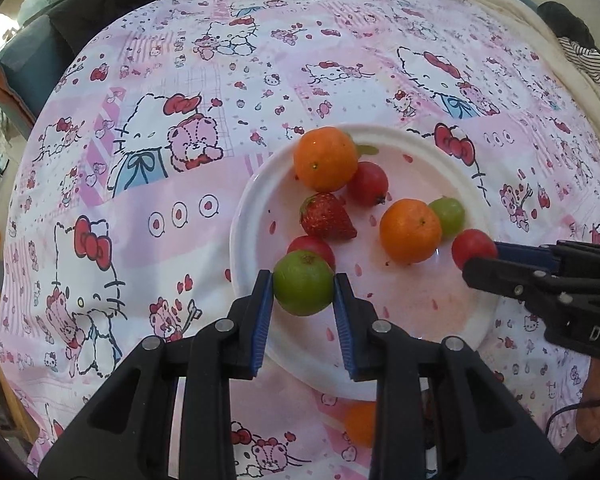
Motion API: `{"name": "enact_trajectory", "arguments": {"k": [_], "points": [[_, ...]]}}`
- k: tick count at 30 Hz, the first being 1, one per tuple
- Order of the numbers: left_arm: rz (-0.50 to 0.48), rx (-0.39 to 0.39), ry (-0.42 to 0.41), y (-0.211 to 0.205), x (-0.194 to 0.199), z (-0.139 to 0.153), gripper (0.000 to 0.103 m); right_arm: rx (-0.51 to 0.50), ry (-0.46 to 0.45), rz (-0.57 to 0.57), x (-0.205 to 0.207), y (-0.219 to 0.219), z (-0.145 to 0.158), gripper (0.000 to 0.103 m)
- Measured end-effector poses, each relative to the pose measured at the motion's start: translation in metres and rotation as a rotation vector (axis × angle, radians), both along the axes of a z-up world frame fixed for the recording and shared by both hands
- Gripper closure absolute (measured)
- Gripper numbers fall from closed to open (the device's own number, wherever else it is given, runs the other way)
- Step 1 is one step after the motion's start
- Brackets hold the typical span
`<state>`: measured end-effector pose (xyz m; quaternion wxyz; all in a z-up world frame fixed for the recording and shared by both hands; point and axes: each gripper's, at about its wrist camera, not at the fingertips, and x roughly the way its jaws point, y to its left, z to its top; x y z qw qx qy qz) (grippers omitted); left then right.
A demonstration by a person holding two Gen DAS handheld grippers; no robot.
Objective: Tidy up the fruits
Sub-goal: 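Carry the lime with the left tool while the right tool carries the tomato over the plate, then open the left tool to drop the lime while the right tool releases the tomato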
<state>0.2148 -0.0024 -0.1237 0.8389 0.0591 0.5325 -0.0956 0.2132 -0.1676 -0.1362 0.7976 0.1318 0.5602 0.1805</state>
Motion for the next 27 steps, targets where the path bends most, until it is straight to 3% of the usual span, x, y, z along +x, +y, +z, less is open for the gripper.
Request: {"name": "enact_trajectory", "arguments": {"k": [11,17,19,20,21,27], "points": [[-0.027,0.041,-0.02,-0.007,-0.001,-0.001,0.074,-0.011,0.04,0.001,0.001,0.004,-0.01,0.068],[-0.021,0.026,-0.018,-0.008,-0.002,0.004,0.044,0.011,0.024,-0.004,0.002,0.003,-0.004,0.068],[-0.012,0.023,-0.028,-0.007,-0.003,0.007,0.032,0.026,0.018,-0.017,0.003,0.0,0.0,0.057],[-0.003,0.016,-0.039,-0.005,-0.004,0.009,0.027,0.044,0.014,-0.029,0.004,-0.004,0.003,0.04],[0.003,0.012,-0.042,-0.004,-0.005,0.011,0.024,0.061,-0.003,-0.052,0.004,-0.008,0.007,0.029],[0.056,-0.061,-0.078,0.01,-0.012,0.024,0.024,0.099,-0.102,-0.1,0.001,-0.02,0.035,0.023]]}}
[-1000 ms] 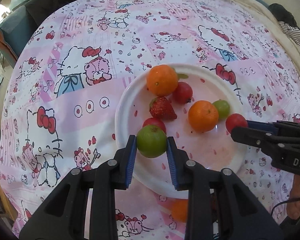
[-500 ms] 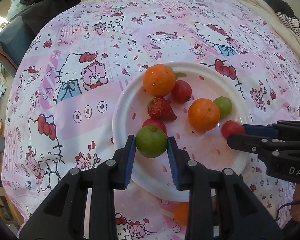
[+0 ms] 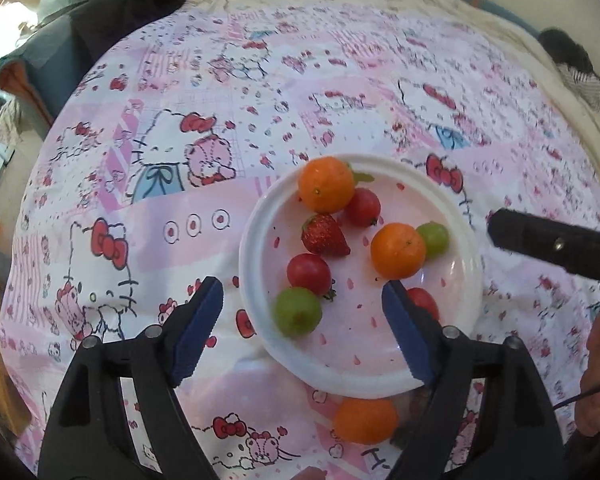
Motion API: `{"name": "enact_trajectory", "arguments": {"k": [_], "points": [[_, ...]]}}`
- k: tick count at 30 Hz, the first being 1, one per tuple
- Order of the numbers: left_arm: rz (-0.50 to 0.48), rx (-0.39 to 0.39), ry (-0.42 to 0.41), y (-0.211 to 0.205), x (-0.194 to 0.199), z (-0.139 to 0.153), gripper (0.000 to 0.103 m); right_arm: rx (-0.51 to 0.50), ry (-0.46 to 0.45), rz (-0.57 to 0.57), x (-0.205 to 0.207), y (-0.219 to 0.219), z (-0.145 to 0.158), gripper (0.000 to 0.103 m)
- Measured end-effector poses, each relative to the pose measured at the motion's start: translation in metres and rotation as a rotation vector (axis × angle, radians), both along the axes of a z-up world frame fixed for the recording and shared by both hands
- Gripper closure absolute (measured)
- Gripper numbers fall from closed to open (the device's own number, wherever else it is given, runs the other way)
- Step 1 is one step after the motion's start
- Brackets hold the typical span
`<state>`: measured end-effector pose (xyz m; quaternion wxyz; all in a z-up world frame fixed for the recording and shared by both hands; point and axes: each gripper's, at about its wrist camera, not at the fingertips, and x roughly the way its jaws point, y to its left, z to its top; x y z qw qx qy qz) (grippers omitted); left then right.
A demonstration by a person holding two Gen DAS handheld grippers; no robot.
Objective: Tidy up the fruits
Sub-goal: 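Open the left tool to drop the lime while the right tool releases the tomato, then move both tools back to the fruit row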
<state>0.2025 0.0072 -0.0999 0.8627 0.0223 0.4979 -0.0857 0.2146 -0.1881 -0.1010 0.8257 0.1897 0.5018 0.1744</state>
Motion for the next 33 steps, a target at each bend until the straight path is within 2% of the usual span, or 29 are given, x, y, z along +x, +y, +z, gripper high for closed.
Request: {"name": "enact_trajectory", "arguments": {"k": [6,9,14,19,27,33], "points": [[0.026,-0.04,-0.076,0.013,-0.017,0.02,0.024,0.022,-0.092,-0.033,-0.017,-0.005,0.026,0.014],[0.047,-0.042,-0.121,0.019,-0.026,0.032,0.024,0.038,-0.124,-0.046,-0.03,-0.008,0.038,0.014],[0.08,-0.07,-0.149,0.029,-0.046,0.047,0.024,0.006,-0.235,-0.077,-0.061,-0.01,0.065,0.014],[0.095,-0.068,-0.19,0.036,-0.067,0.058,0.024,-0.002,-0.3,-0.135,-0.092,-0.016,0.076,0.014],[0.153,-0.101,-0.151,0.055,-0.091,0.054,0.024,-0.016,-0.247,-0.155,-0.123,-0.018,0.062,0.014],[0.117,-0.122,-0.018,0.047,-0.099,0.027,0.024,-0.021,-0.139,-0.181,-0.135,-0.015,0.036,0.014]]}}
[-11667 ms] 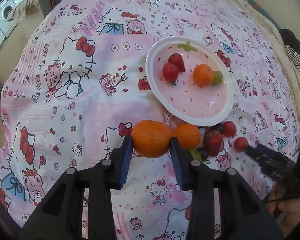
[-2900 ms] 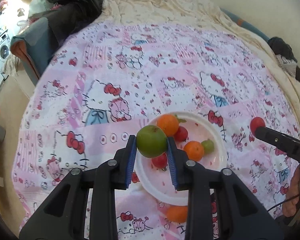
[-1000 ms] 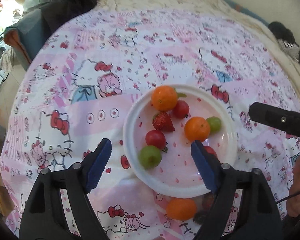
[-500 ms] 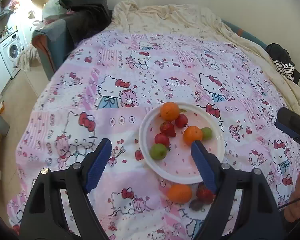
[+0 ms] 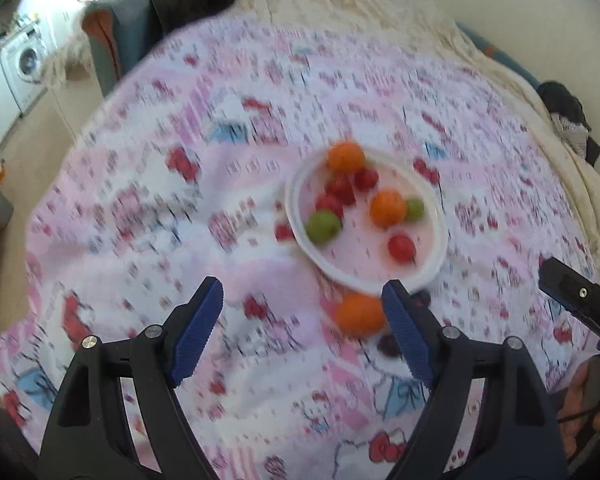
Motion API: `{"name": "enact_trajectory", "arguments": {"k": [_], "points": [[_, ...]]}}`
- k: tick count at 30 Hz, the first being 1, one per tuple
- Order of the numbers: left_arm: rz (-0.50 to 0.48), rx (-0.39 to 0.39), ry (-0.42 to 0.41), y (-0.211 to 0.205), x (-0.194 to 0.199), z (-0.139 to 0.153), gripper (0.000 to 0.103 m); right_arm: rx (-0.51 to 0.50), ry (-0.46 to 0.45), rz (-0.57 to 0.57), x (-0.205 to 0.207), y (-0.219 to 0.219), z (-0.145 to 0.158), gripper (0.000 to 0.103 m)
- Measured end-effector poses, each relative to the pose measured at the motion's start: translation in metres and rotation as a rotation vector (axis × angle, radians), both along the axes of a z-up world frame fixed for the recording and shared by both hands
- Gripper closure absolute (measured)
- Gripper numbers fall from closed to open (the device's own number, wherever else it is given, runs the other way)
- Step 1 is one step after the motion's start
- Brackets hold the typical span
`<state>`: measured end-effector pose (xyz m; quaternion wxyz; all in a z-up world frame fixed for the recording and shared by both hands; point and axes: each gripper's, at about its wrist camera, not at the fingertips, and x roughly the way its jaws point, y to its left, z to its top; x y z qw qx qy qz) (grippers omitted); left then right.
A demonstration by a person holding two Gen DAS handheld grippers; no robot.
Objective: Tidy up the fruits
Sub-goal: 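Move both tools back to the fruit row, then grasp an orange with the left tool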
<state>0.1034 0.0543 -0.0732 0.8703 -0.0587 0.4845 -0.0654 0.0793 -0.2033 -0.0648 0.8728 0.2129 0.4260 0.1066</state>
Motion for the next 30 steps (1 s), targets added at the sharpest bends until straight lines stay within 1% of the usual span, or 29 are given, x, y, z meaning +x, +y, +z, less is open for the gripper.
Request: {"name": "enact_trajectory", "arguments": {"k": [3,6,9,11,13,14,15,16,17,20,21,25,30], "points": [[-0.037,-0.015,0.052,-0.012,0.0,-0.016,0.024,-0.001,0.036,0.006,0.0,0.001,-0.008,0.014],[-0.079,-0.012,0.103,-0.028,0.002,-0.034,0.025,-0.021,0.043,0.006,-0.002,-0.001,-0.013,0.014],[-0.082,-0.009,0.123,-0.039,0.006,-0.046,0.03,-0.023,0.055,-0.005,-0.004,-0.008,-0.017,0.014],[-0.103,-0.014,0.148,-0.049,0.012,-0.052,0.032,-0.016,0.06,-0.022,-0.007,-0.016,-0.018,0.014],[-0.129,-0.003,0.162,-0.061,0.017,-0.061,0.039,0.0,0.062,-0.044,-0.009,-0.022,-0.018,0.014],[-0.139,0.009,0.165,-0.064,0.019,-0.064,0.045,0.011,0.064,-0.051,-0.01,-0.025,-0.018,0.014],[-0.155,0.02,0.172,-0.068,0.021,-0.069,0.056,0.02,0.064,-0.055,-0.01,-0.026,-0.017,0.014],[-0.159,0.036,0.178,-0.07,0.023,-0.071,0.058,0.025,0.062,-0.058,-0.01,-0.028,-0.017,0.014],[-0.157,0.057,0.182,-0.071,0.024,-0.075,0.062,0.026,0.06,-0.062,-0.011,-0.03,-0.015,0.014],[-0.146,0.008,0.204,-0.063,0.028,-0.078,0.064,0.048,0.049,-0.07,-0.01,-0.032,-0.012,0.014],[-0.147,0.006,0.208,-0.063,0.028,-0.078,0.065,0.056,0.049,-0.066,-0.008,-0.031,-0.011,0.014],[-0.146,0.029,0.203,-0.064,0.025,-0.073,0.066,0.047,0.054,-0.033,-0.002,-0.021,-0.012,0.014],[-0.105,0.031,0.19,-0.048,0.017,-0.056,0.066,0.022,0.065,-0.011,-0.001,-0.013,-0.015,0.014]]}}
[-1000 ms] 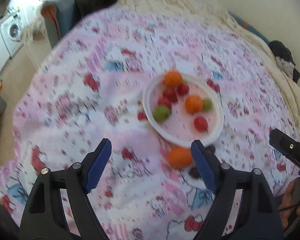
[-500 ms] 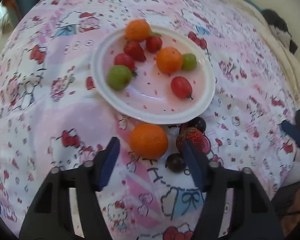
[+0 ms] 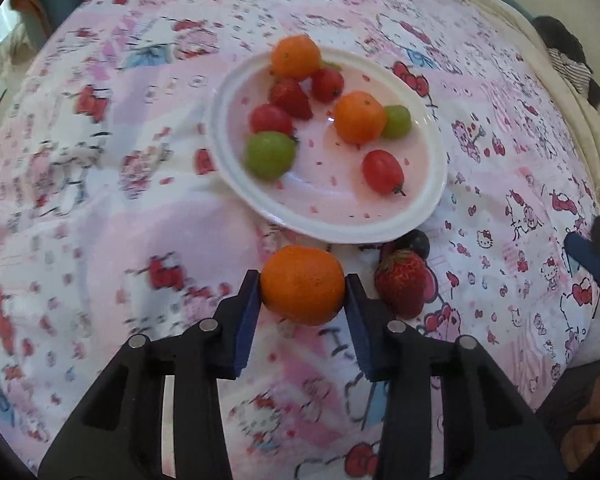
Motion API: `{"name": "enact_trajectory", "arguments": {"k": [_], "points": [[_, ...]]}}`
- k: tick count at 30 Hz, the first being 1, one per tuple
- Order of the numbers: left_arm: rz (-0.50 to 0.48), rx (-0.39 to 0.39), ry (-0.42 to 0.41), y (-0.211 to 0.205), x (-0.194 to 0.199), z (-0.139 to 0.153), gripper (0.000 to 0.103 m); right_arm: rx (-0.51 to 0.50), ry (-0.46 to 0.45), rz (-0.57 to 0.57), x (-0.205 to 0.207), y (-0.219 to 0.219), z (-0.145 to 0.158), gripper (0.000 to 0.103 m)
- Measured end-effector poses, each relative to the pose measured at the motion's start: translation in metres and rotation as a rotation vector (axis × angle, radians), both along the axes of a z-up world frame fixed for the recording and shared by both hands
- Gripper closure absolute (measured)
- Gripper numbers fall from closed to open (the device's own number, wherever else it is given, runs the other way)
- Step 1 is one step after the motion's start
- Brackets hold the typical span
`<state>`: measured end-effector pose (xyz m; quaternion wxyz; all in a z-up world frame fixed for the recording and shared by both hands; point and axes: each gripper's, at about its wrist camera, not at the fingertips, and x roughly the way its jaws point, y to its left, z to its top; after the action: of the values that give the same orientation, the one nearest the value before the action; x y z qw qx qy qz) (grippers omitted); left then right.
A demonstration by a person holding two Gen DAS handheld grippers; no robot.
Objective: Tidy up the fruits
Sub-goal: 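Grasp an orange with the left tool, then grasp a dark cherry with the right tool while the left tool holds the orange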
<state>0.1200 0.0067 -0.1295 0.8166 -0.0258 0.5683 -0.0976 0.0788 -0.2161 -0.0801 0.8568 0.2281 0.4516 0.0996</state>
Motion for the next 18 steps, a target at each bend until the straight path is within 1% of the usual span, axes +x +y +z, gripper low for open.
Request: {"name": "enact_trajectory", "arguments": {"k": [2,5,6,9,12,18], "points": [[0.017,-0.008,-0.017,0.009,-0.005,0.01,0.066,-0.026,0.021,0.021,0.002,0.006,-0.002,0.014],[0.041,0.005,-0.062,0.021,-0.014,0.027,0.066,-0.016,0.05,0.06,0.006,0.015,-0.007,0.016],[0.056,-0.004,-0.07,0.027,-0.016,0.032,0.066,-0.011,0.056,0.073,0.007,0.018,-0.008,0.022],[0.095,-0.017,-0.085,0.037,-0.019,0.041,0.066,-0.019,0.095,0.112,0.015,0.032,-0.015,0.032],[0.111,-0.018,-0.105,0.043,-0.022,0.049,0.066,0.014,0.163,0.155,0.026,0.043,-0.026,0.039],[0.114,-0.017,-0.121,0.044,-0.022,0.054,0.066,-0.01,0.241,0.194,0.045,0.062,-0.048,0.043]]}}
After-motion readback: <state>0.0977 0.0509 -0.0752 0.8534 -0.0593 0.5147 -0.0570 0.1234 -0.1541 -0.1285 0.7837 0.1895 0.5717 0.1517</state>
